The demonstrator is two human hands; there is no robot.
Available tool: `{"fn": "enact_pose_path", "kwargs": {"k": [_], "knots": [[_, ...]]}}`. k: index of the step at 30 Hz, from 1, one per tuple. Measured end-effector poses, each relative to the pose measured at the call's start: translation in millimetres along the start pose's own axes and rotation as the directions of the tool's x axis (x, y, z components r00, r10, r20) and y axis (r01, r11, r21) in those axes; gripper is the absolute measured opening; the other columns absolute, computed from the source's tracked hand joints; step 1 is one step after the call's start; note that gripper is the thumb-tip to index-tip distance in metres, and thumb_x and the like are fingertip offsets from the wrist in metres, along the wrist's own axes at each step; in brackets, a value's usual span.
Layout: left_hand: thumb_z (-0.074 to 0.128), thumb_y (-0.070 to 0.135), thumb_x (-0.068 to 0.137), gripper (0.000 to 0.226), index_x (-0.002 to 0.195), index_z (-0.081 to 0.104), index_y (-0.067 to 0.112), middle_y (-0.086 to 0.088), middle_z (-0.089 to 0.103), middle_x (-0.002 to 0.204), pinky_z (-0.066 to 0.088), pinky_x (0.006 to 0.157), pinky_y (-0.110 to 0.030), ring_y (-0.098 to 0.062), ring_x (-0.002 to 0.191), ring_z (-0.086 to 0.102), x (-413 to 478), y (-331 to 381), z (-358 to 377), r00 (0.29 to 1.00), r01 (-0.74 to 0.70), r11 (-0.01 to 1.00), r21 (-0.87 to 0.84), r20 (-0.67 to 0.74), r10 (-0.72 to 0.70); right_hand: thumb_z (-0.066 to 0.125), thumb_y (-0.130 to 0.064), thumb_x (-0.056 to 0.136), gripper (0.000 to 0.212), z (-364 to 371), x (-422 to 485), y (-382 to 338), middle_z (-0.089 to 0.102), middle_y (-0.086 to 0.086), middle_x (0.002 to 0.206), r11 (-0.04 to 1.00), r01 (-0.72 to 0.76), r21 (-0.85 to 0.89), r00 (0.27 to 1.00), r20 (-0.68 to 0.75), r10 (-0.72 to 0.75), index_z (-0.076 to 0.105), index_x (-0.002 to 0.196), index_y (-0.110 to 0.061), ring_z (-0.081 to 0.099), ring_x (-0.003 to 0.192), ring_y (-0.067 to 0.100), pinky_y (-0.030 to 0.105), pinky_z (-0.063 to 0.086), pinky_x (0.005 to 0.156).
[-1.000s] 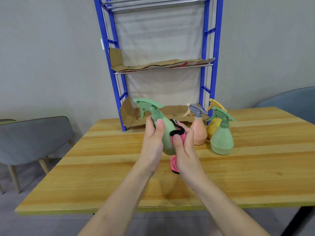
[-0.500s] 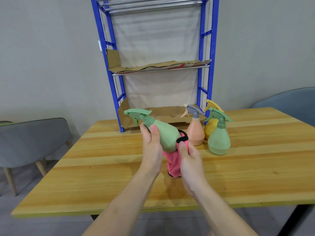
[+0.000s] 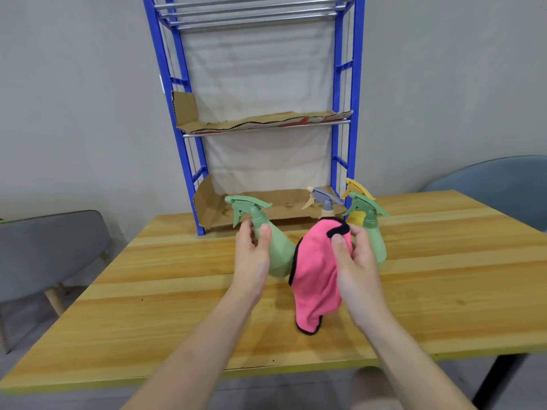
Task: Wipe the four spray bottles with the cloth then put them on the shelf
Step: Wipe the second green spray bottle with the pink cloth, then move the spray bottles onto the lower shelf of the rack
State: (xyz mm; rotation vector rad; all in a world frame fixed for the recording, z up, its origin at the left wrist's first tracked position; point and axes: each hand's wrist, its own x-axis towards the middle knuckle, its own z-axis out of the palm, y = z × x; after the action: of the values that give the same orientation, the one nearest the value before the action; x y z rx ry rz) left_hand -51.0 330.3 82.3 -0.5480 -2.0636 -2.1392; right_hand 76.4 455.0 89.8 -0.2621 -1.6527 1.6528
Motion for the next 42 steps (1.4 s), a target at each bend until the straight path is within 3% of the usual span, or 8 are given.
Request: {"fn": "enact_pose_path", "kwargs": {"k": [6, 11, 18, 23, 28, 34, 38, 42], "knots": [[0.06, 0.057, 0.092, 0.056, 0.137, 0.055, 0.024, -0.002, 0.059, 0.132, 0.048, 0.11, -0.047, -0.018, 0.121, 0.059, -1, -5, 36, 0.992, 0.016, 0.996, 0.09, 0.125, -0.027, 0.058, -0.018, 0.105, 0.019, -41, 18, -7, 0.073, -0.009, 0.117, 0.997, 0.076, -0.014, 0.992, -0.101, -0.077, 0.067, 0.12, -0.026, 0.065, 0.116, 0.009, 0.032, 0.049, 0.101], [0.059, 0.027, 0.103, 0.042, 0.143, 0.05, 0.014, 0.004, 0.047, 0.126, 0.033, 0.097, -0.018, -0.011, 0.116, 0.048, -1, -13, 78, 0.975, -0.078, 0.962, 0.262, 0.22, 0.019, 0.059, -0.015, 0.104, 0.019, -67, 23, -9, 0.075, -0.007, 0.112, 0.998, 0.061, -0.009, 0.983, -0.172, -0.062, 0.07, 0.117, -0.024, 0.067, 0.111, 0.01, 0.035, 0.051, 0.102], [0.058, 0.031, 0.104, 0.049, 0.148, 0.048, 0.011, -0.002, 0.048, 0.14, 0.03, 0.104, -0.021, -0.014, 0.131, 0.046, 2, -34, 113, 0.964, -0.095, 0.928, 0.361, 0.267, -0.005, 0.06, -0.019, 0.104, 0.017, -85, 23, -1, 0.074, -0.003, 0.116, 0.998, 0.058, -0.036, 0.984, -0.165, -0.064, 0.07, 0.116, -0.026, 0.066, 0.117, 0.019, 0.053, 0.049, 0.107], [0.06, 0.034, 0.102, 0.048, 0.146, 0.051, 0.015, -0.001, 0.053, 0.143, 0.04, 0.113, -0.035, -0.018, 0.134, 0.049, 8, -40, 115, 0.96, -0.087, 0.931, 0.354, 0.278, -0.016, 0.061, -0.02, 0.103, 0.019, -83, 20, 2, 0.075, -0.007, 0.114, 1.0, 0.023, 0.003, 0.989, -0.149, -0.022, 0.071, 0.115, -0.03, 0.067, 0.116, 0.014, 0.049, 0.049, 0.108], [0.06, 0.036, 0.102, 0.049, 0.149, 0.049, 0.026, 0.013, 0.055, 0.141, 0.042, 0.108, -0.026, -0.003, 0.128, 0.052, 1, -28, 94, 0.949, -0.088, 0.949, 0.302, 0.315, -0.012, 0.06, -0.021, 0.104, 0.018, -63, 18, -5, 0.075, -0.007, 0.113, 0.998, 0.001, 0.064, 0.995, -0.102, 0.005, 0.072, 0.112, -0.032, 0.068, 0.114, 0.012, 0.047, 0.05, 0.107], [0.048, 0.036, 0.109, 0.03, 0.122, 0.071, 0.025, 0.012, 0.075, 0.117, 0.052, 0.101, -0.031, -0.002, 0.113, 0.067, -15, 23, 30, 0.949, 0.005, 1.0, 0.017, 0.314, -0.01, 0.057, -0.022, 0.105, 0.019, 0, 18, -20, 0.075, -0.001, 0.116, 0.991, 0.004, 0.137, 0.999, 0.033, -0.008, 0.071, 0.117, -0.027, 0.067, 0.117, 0.022, 0.054, 0.049, 0.108], [0.055, 0.026, 0.107, 0.025, 0.124, 0.071, 0.019, 0.004, 0.077, 0.118, 0.054, 0.101, -0.033, -0.013, 0.114, 0.07, -5, 47, -37, 0.965, -0.022, 0.999, -0.03, 0.261, 0.029, 0.06, -0.042, 0.097, 0.021, 64, 19, -31, 0.076, 0.0, 0.111, 0.991, 0.026, 0.133, 0.984, 0.17, -0.049, 0.071, 0.114, -0.034, 0.066, 0.12, 0.026, 0.067, 0.031, 0.118], [0.062, 0.013, 0.102, 0.022, 0.123, 0.07, 0.017, 0.003, 0.077, 0.117, 0.055, 0.101, -0.03, -0.013, 0.113, 0.071, 1, 64, -112, 0.991, -0.03, 0.999, -0.024, 0.127, 0.033, 0.061, -0.029, 0.1, 0.016, 131, 9, -43, 0.075, 0.014, 0.111, 0.972, -0.042, 0.232, 0.948, 0.316, -0.035, 0.075, 0.108, -0.027, 0.066, 0.114, 0.041, 0.065, 0.046, 0.105]]}}
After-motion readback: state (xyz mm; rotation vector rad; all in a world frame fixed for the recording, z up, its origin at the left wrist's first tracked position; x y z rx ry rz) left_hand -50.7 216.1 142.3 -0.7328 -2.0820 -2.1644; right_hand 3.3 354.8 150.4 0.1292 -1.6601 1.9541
